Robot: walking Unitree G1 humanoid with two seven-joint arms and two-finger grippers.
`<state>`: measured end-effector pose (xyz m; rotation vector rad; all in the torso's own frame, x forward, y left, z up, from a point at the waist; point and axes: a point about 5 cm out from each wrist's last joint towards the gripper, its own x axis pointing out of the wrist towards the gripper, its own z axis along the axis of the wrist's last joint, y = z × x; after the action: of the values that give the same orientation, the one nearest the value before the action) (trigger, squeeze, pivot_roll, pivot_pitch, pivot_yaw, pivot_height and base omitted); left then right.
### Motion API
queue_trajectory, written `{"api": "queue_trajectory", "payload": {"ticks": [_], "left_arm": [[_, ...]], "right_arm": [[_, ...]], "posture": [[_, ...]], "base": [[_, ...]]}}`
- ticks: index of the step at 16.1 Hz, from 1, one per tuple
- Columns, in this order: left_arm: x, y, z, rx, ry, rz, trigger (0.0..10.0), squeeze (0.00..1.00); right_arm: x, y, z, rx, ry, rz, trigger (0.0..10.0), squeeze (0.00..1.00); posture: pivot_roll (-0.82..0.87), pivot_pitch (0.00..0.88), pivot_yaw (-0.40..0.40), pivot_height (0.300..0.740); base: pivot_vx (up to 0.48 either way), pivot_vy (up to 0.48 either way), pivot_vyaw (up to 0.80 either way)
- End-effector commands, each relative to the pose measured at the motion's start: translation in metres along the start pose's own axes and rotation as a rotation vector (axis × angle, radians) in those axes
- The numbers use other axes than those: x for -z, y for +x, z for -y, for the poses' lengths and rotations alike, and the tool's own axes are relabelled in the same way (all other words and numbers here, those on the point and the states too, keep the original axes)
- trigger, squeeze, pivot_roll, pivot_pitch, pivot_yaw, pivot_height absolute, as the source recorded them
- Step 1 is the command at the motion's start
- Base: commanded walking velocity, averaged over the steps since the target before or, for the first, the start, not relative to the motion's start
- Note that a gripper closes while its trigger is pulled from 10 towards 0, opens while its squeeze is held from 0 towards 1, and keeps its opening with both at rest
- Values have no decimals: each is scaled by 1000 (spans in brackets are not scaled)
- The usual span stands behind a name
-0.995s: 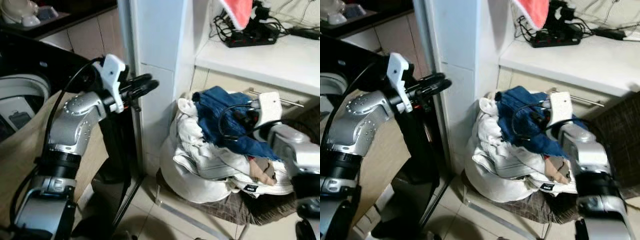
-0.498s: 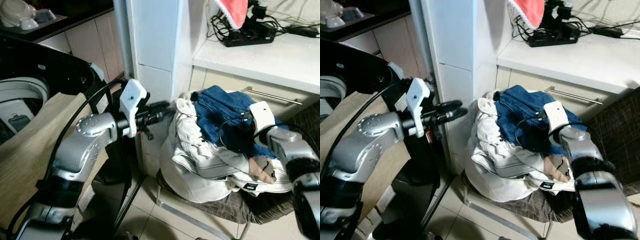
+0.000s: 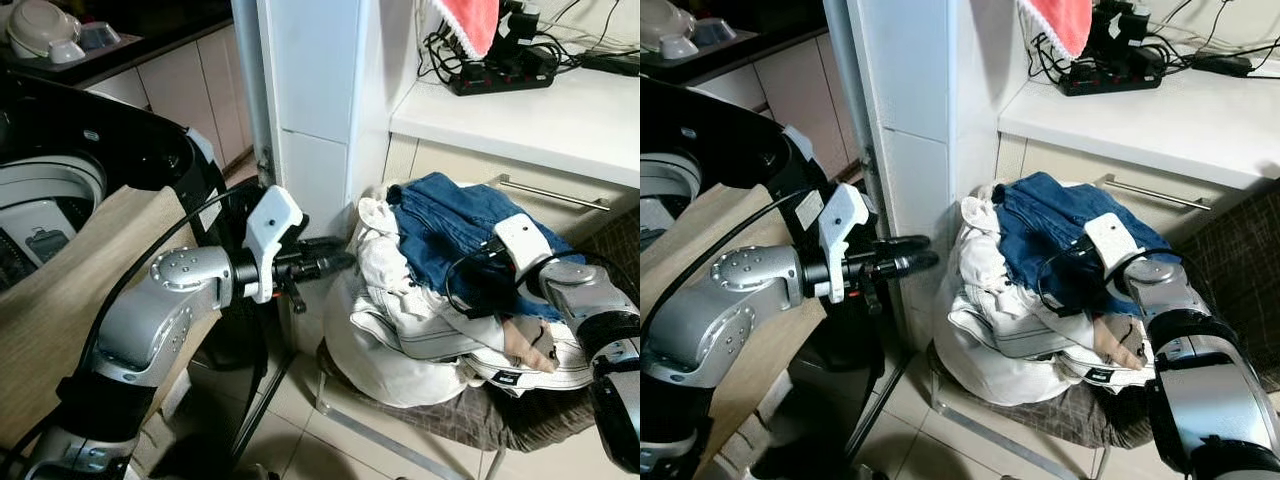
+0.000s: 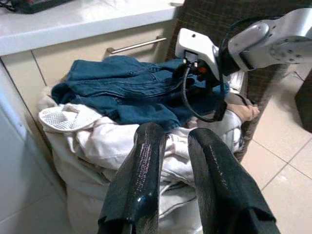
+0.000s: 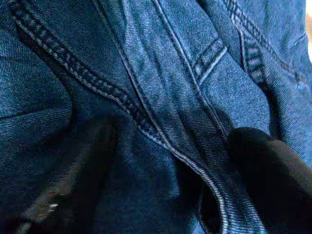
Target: Clothes washing
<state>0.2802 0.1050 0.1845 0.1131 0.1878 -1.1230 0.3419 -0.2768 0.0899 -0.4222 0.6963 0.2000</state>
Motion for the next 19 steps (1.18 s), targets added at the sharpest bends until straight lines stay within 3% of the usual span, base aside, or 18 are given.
{"api": "queue_trajectory", "payload": {"ticks": [1,6,19], "left_arm": [[-1,0,4,24,8,-9,10000,0],[-3,1,5,30,3,-10,10000,0],[-2,1,5,51,2,-25,10000,0]], "right_arm": [[7,-1,4,16,52,-35,0,0],[11,-3,9,43,140,-55,0,0],[10,-5,14,75,158,-52,0,0]], "posture": [[-86,0,50,740],[-89,0,50,740],[-94,0,46,740]], "base": [[0,0,0],[0,0,0],[0,0,0]]}}
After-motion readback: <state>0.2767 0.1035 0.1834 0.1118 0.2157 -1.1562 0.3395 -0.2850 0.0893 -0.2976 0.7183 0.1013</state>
